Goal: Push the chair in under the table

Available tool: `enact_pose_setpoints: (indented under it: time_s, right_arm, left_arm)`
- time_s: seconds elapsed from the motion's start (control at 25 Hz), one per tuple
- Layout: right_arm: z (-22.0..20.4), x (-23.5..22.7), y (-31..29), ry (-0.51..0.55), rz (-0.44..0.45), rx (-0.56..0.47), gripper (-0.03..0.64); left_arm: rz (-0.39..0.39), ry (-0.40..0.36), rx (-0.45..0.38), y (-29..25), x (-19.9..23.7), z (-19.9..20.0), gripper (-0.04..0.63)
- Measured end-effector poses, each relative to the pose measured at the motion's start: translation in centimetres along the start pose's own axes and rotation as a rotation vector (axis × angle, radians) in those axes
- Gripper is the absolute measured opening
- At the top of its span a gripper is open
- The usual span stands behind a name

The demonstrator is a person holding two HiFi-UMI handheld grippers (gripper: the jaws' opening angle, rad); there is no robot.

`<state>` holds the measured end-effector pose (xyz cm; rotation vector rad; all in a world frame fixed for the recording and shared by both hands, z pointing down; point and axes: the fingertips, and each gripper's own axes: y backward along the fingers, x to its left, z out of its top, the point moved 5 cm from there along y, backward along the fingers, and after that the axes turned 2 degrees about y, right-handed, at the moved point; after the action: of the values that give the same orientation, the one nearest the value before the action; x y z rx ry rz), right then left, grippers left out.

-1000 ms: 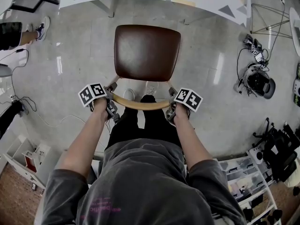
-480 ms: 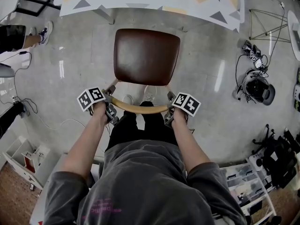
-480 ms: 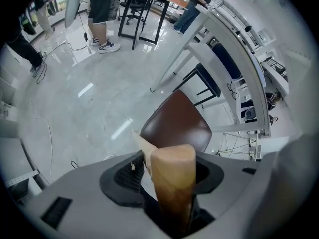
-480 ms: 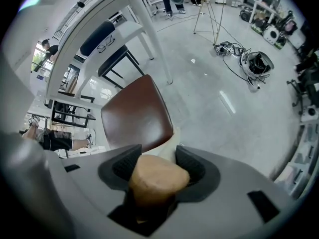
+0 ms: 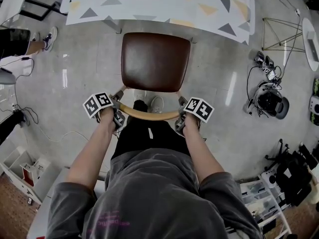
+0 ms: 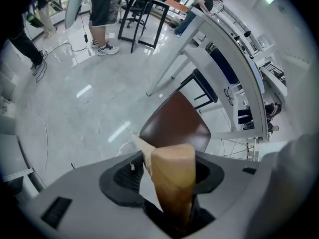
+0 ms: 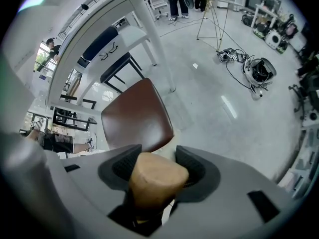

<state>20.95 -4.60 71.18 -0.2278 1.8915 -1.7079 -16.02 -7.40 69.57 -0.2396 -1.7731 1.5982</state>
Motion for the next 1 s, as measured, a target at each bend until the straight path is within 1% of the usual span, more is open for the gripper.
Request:
enact_pose_setpoints:
  time_s: [0.16,0.36,0.64,1.0]
  right_arm:
    - [1.4,0.7,-0.1,-0.023,-0.005,-0.009,0.215]
    - [3.7,2.0,-0.7,-0.045,-0.015,-0.013,0.215]
    - [7.4,5.1,-1.7,-0.073,-0.034,-0.031,0.215]
    - [13.1,9.1,-3.0,-0.074,-0.057,-0.052,0.215]
  left_arm:
    - [-0.007,-0.005,-0.003,-0.5,-1.4,1.5,0.233]
    - [-0.010,-0.027,0.002,-1.5,-3.4,4.4,0.236]
    - [-0.016,-0.042,0.015,-2.7,-6.0,9.4,0.238]
    - [-0.020,-0.037,0.034,-4.5,-8.9,15.0,0.242]
